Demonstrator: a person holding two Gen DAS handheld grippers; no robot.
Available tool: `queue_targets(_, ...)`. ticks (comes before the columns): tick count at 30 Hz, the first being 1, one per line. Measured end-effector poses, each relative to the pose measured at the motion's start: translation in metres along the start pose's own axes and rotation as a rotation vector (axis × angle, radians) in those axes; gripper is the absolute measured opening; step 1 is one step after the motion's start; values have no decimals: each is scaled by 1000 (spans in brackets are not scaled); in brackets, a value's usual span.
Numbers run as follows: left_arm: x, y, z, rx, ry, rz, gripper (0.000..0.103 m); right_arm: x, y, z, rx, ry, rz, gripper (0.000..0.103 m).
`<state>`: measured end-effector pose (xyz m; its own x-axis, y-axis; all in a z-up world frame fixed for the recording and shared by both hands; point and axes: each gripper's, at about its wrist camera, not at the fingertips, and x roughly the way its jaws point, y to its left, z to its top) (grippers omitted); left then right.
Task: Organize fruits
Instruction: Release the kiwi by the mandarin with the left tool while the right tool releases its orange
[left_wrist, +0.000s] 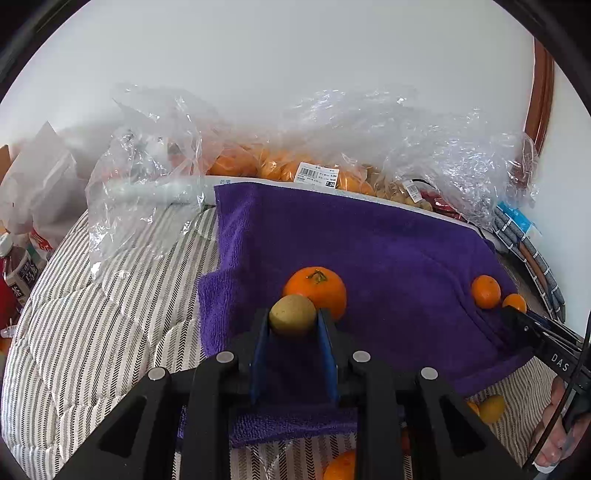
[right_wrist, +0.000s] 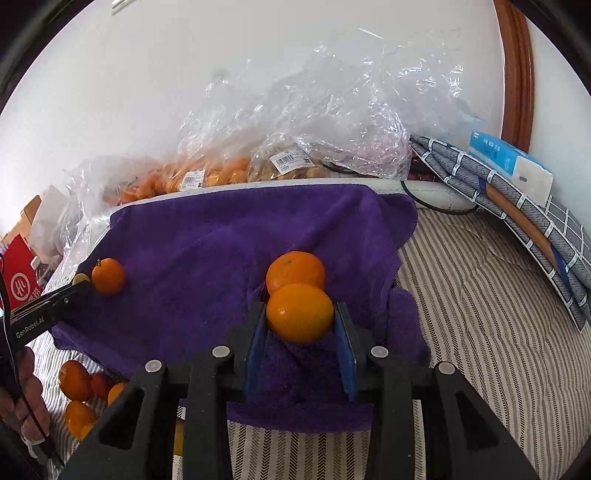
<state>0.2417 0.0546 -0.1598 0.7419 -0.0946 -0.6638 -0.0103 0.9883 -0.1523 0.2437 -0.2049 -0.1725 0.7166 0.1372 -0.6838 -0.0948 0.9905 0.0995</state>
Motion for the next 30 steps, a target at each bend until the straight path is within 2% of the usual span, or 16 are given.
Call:
queue_targets(5, 1, 0, 0, 0, 3, 2, 25, 4, 0, -1, 4, 17, -12, 35)
queue_targets(10, 1, 1, -1, -7, 3, -1, 25, 0, -1, -2, 12, -4, -12, 37)
queue_targets(16, 0, 1, -1, -9, 0, -3, 25, -9, 0, -2, 11, -48, -19, 53)
queue_targets(21, -2, 2, 0, -15, -6, -21, 26, -14, 5, -3, -7, -84, -47, 54)
queue_targets(25, -4, 1, 0, -15, -10, -28, 31, -19, 8, -3, -20, -107, -52, 54)
queue_targets(28, -6, 1, 0, -18, -17, -20, 44, -20, 11, -2, -28, -99, -56, 54)
queue_targets(30, -8, 1, 1, -23, -27, -23, 45, -24, 14, -1, -28, -93, -76, 54)
